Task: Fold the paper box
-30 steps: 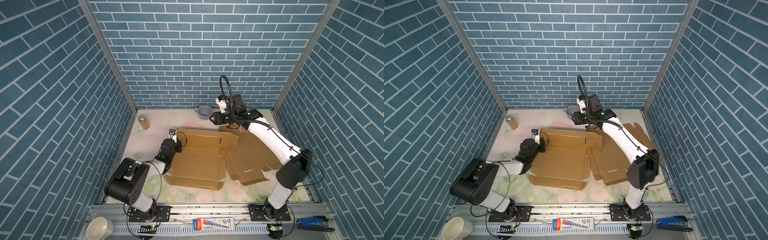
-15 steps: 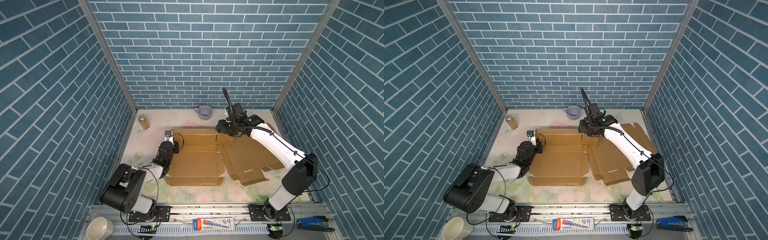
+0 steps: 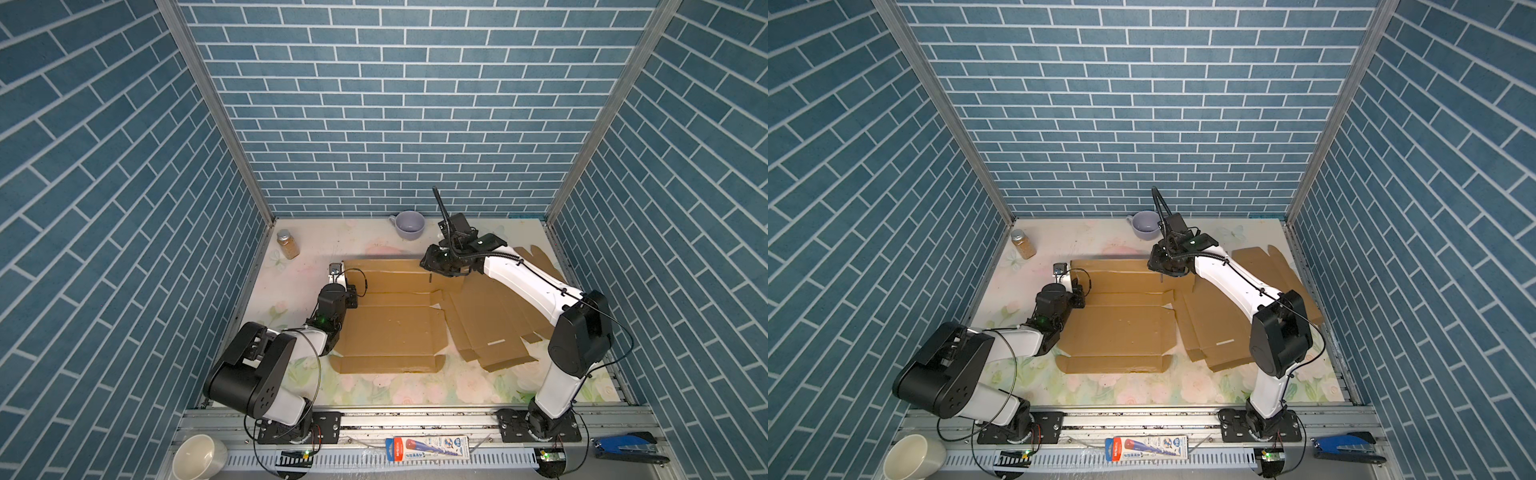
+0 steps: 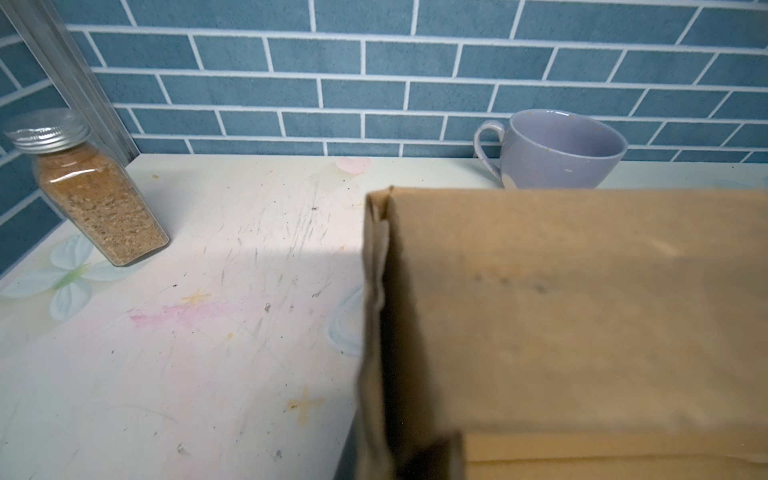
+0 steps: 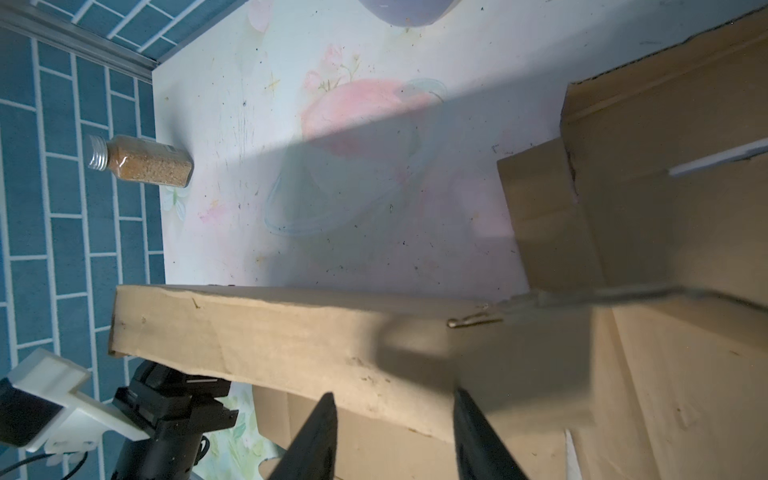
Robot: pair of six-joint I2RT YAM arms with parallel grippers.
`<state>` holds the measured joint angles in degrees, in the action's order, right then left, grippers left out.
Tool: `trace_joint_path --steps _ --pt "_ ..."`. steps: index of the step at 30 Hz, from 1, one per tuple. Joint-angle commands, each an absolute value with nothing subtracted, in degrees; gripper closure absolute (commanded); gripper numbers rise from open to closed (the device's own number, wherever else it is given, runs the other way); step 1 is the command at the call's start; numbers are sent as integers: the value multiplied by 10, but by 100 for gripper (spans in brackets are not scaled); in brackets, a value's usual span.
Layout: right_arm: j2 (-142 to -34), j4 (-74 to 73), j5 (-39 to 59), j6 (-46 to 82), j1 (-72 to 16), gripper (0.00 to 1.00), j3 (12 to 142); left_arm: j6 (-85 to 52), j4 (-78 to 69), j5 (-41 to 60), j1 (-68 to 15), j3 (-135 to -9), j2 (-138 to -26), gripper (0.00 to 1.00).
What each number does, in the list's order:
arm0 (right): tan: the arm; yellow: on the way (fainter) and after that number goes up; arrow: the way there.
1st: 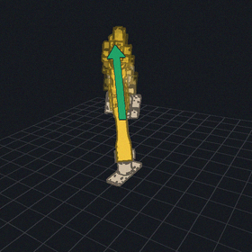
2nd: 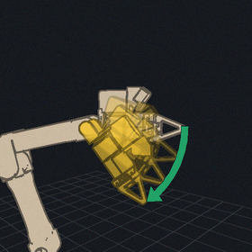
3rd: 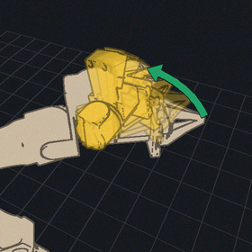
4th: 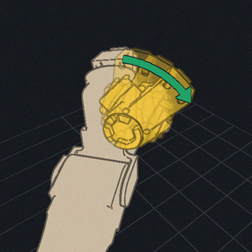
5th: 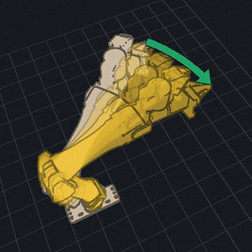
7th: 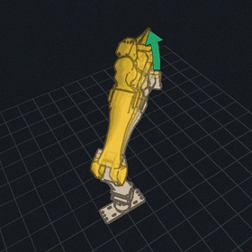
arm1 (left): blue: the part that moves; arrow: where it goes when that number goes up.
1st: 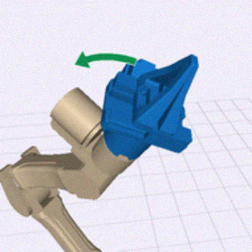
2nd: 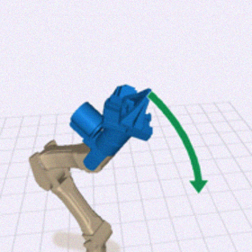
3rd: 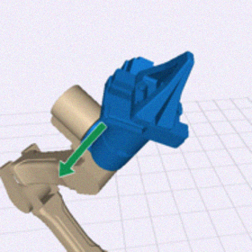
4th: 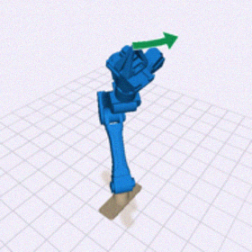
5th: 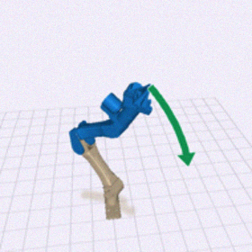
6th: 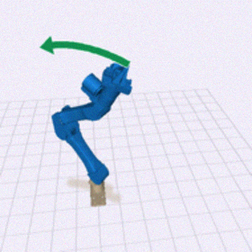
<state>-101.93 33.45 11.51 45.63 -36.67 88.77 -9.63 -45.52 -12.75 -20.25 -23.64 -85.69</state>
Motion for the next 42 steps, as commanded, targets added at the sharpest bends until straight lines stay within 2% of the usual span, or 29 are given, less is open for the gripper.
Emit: trace_joint_path --steps 1,4,7,11,15,18,33,42 --pt "-1023 256 180 499 -371 61 854 -107 -447 -101 -207 -251 -855 95" --pt "-1022 245 190 500 -366 63 850 -111 -443 -108 -207 -251 -857 96" --pt "-1017 278 174 486 -358 55 859 -111 -442 -110 -207 -251 -852 96" --pt "-994 381 94 429 -356 45 904 -104 -447 -113 -207 -246 -844 96" --pt "-990 455 26 411 -354 38 935 -93 -473 -112 -207 -237 -846 96" --pt "-998 464 16 408 -354 35 940 -89 -493 -111 -208 -230 -851 96" --pt "-1004 515 -6 382 -362 33 1037 -88 -500 -113 -209 -227 -860 96" --pt "-1025 497 5 411 -370 33 1011 -88 -501 -113 -209 -225 -858 96"
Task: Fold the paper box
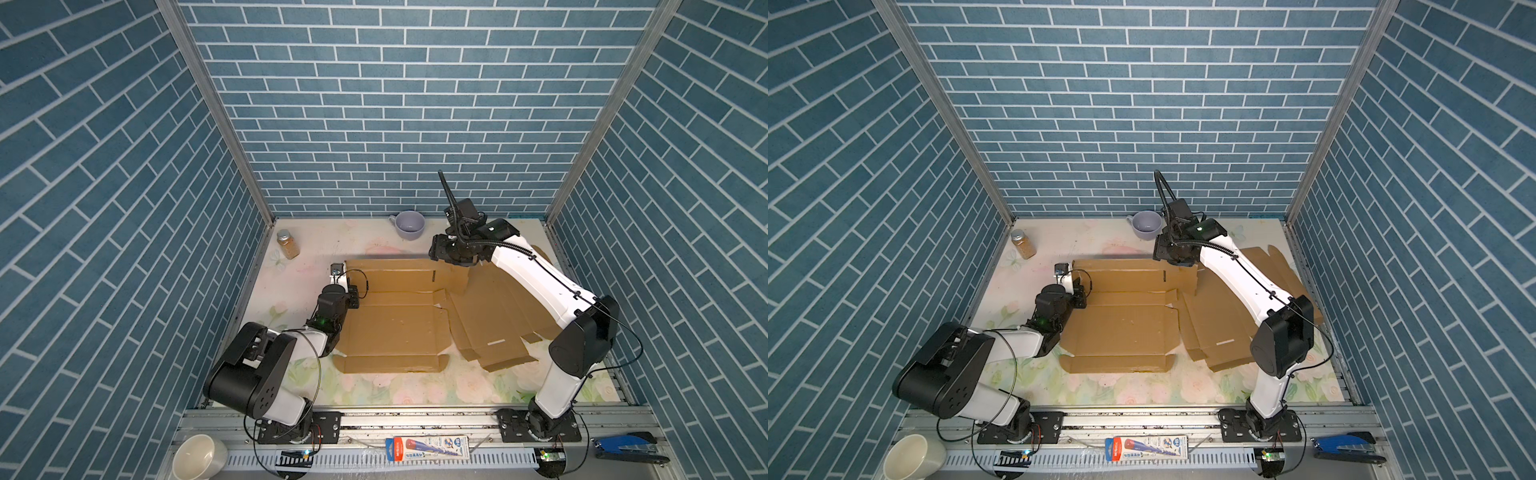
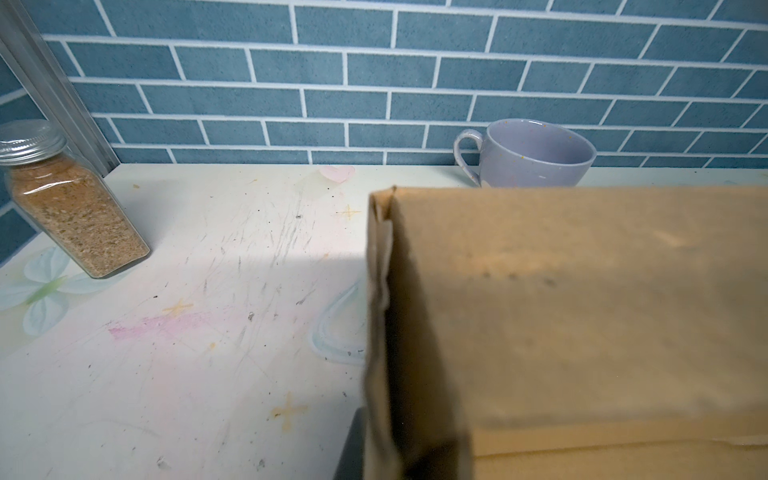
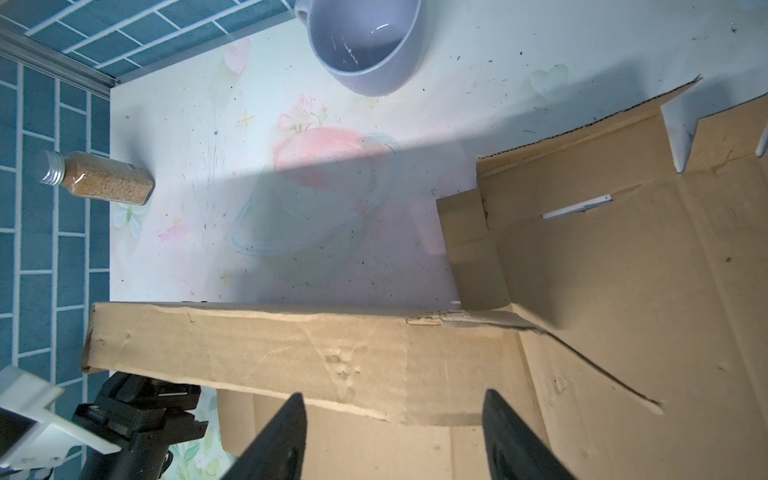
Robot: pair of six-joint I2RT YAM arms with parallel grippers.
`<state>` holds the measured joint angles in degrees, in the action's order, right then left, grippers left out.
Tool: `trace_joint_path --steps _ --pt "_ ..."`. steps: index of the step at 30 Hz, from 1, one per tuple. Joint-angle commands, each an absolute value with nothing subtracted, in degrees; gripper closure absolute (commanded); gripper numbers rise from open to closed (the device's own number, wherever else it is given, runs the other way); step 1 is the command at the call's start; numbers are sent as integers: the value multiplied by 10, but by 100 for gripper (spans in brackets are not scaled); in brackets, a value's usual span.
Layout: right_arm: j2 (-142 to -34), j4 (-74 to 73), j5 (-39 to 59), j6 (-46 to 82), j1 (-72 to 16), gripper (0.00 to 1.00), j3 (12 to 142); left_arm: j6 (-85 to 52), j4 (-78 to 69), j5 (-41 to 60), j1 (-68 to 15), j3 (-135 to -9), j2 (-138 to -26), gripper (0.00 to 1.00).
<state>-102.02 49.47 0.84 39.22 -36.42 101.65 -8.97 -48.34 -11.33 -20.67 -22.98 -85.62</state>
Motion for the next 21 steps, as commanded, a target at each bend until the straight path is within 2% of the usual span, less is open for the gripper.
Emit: trace_joint_path --steps 1,15,21 --pt "-1026 485 12 419 -371 33 1002 -88 -501 -113 -209 -225 -857 96" --pt "-1068 413 87 481 -374 36 955 -91 -505 -111 -211 -226 -862 96" --pt "-1045 378 112 482 -367 44 930 -90 -507 -112 -212 -226 -861 96"
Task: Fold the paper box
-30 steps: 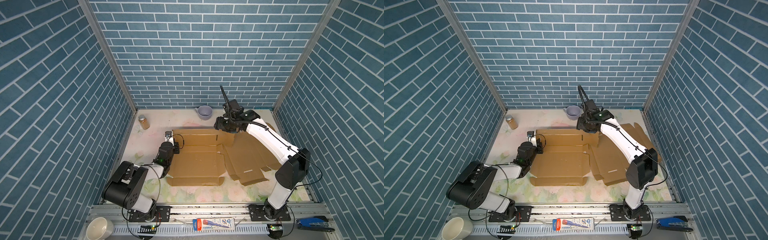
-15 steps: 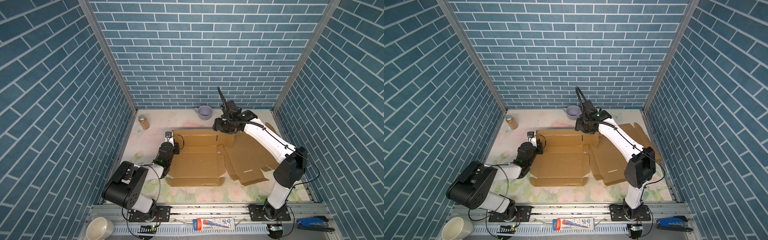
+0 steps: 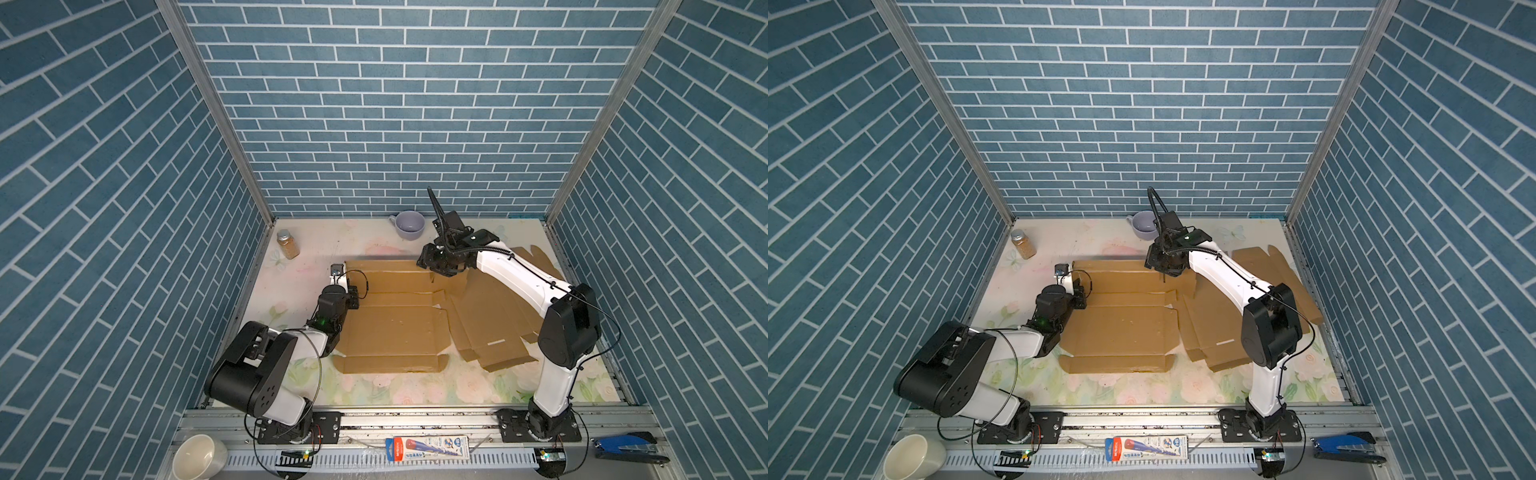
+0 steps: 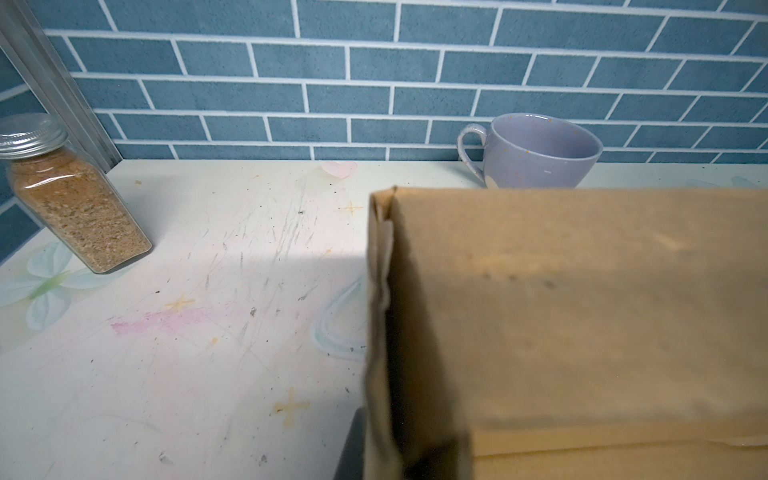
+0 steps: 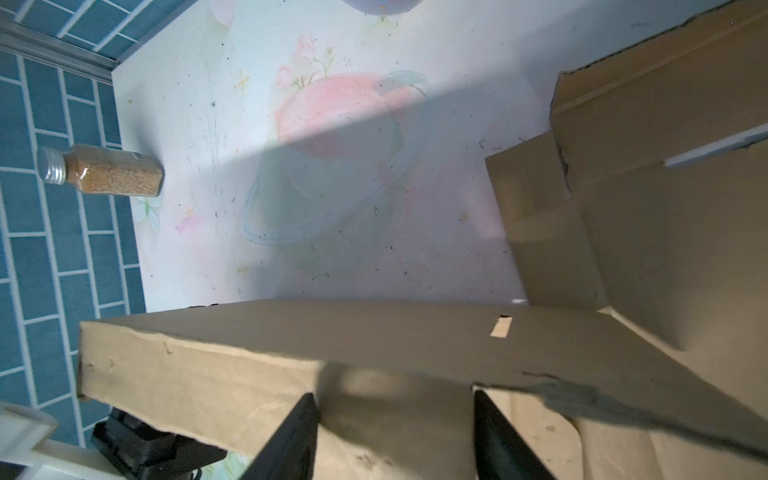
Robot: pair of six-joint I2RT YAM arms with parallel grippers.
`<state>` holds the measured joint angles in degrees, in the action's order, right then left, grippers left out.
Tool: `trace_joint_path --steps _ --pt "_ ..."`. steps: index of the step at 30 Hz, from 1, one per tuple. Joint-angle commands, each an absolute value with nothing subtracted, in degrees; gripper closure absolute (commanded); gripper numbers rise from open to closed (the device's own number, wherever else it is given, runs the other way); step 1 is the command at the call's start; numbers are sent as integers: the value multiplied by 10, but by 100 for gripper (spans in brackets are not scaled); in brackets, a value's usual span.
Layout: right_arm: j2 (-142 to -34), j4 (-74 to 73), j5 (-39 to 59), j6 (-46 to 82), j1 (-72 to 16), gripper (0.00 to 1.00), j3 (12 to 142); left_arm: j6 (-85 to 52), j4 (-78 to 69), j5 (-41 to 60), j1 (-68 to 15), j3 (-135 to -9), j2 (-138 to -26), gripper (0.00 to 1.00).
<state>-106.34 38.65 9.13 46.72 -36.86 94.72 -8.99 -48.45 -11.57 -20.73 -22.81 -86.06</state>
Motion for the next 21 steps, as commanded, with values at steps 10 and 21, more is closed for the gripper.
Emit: trace_joint_path --steps 10,21 --pt "-925 421 237 298 -257 34 893 -79 -484 -113 -211 -241 -856 96" --pt "-871 281 146 113 -113 50 728 -82 -418 -80 -195 -282 -862 96"
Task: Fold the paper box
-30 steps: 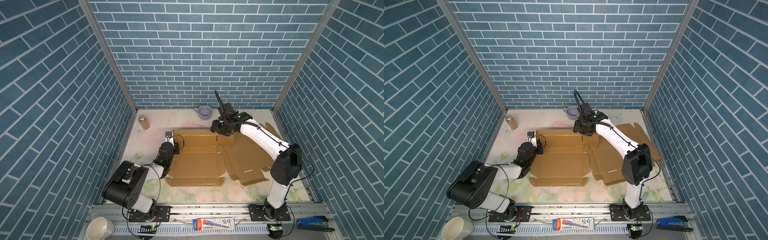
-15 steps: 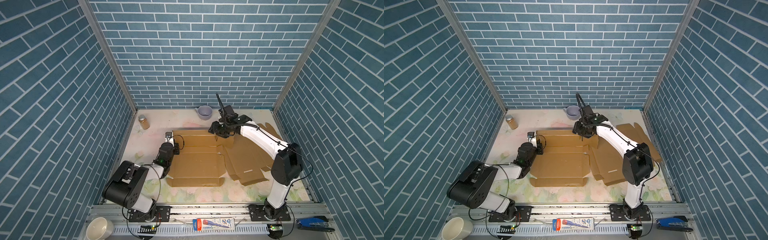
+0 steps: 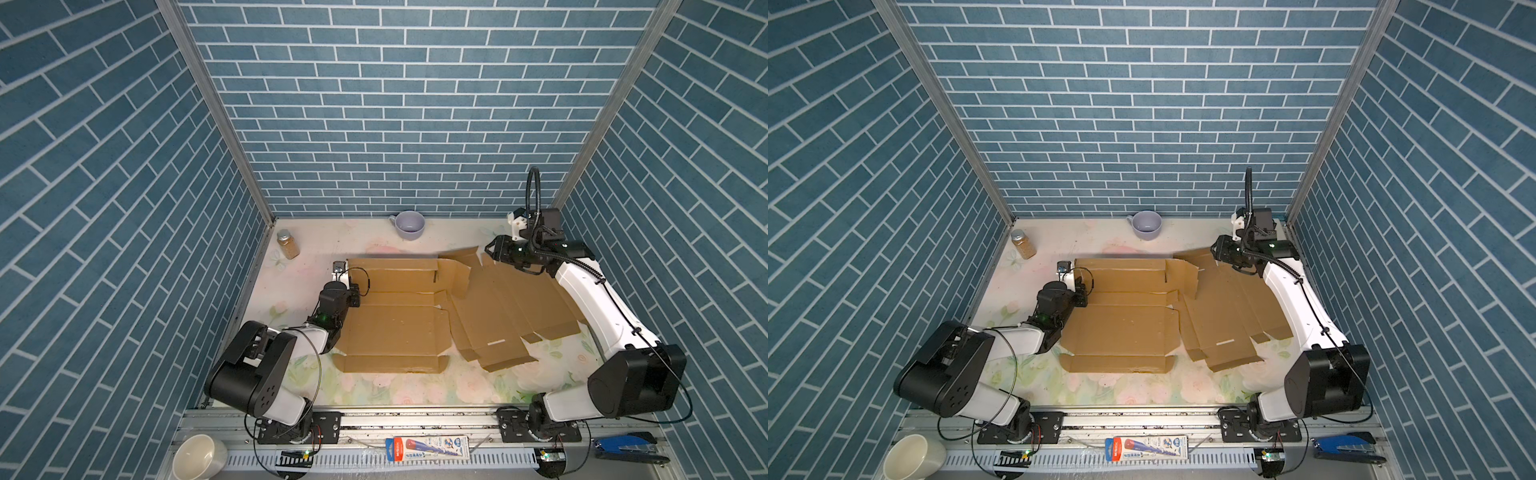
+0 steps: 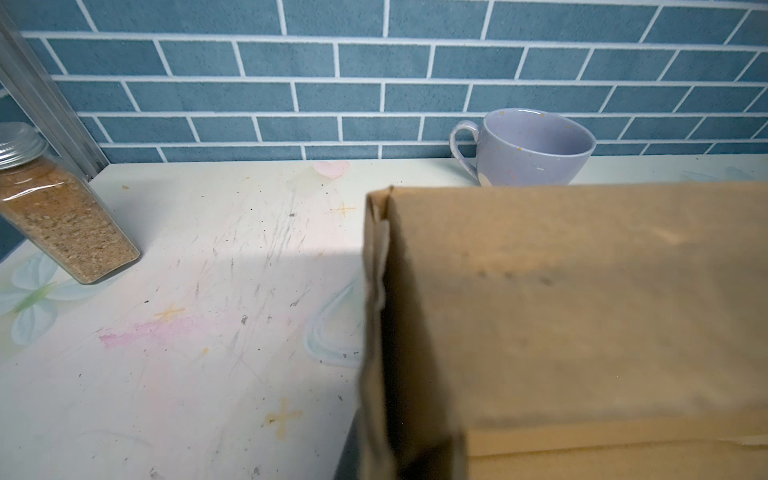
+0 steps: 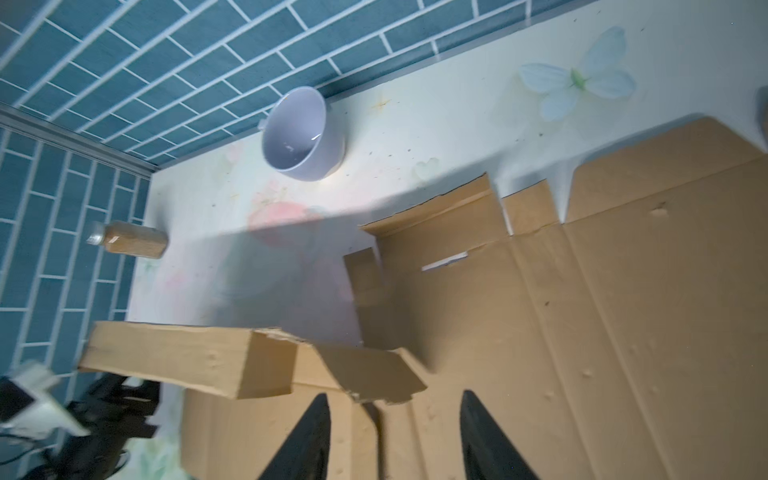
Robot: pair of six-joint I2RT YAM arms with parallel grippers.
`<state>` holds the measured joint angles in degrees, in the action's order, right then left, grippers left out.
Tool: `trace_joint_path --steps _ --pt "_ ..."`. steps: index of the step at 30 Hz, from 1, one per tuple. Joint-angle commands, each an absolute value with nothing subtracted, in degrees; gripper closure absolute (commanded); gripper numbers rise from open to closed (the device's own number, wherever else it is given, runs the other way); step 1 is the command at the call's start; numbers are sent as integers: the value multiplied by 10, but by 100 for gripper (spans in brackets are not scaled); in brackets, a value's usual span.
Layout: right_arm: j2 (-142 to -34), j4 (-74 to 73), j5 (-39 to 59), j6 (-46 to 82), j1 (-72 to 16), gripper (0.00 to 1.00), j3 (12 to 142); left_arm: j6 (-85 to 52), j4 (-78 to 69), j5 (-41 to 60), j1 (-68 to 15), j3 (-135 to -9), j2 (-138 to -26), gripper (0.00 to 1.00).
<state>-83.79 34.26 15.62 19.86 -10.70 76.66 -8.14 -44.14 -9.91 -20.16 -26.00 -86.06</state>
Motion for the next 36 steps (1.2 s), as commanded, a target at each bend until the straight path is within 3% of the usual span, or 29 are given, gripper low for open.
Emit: trace_joint_path --steps 1,7,12,18,29,36 --pt "-882 247 158 102 -113 50 716 -82 -413 -75 -194 -286 -863 96" --pt "-940 100 261 74 -114 50 653 -78 -392 -64 -193 -299 -865 97" --pt "-967 60 352 65 -125 51 631 -80 -385 -62 -191 -301 -869 97" --pt "-947 125 353 13 -146 52 603 -85 -347 -69 -185 -313 -859 97" --pt "-945 198 372 29 -226 53 642 -97 -361 -72 -185 -305 -861 98" --pt "-935 103 356 66 -247 43 585 -102 -365 -71 -186 -299 -863 98"
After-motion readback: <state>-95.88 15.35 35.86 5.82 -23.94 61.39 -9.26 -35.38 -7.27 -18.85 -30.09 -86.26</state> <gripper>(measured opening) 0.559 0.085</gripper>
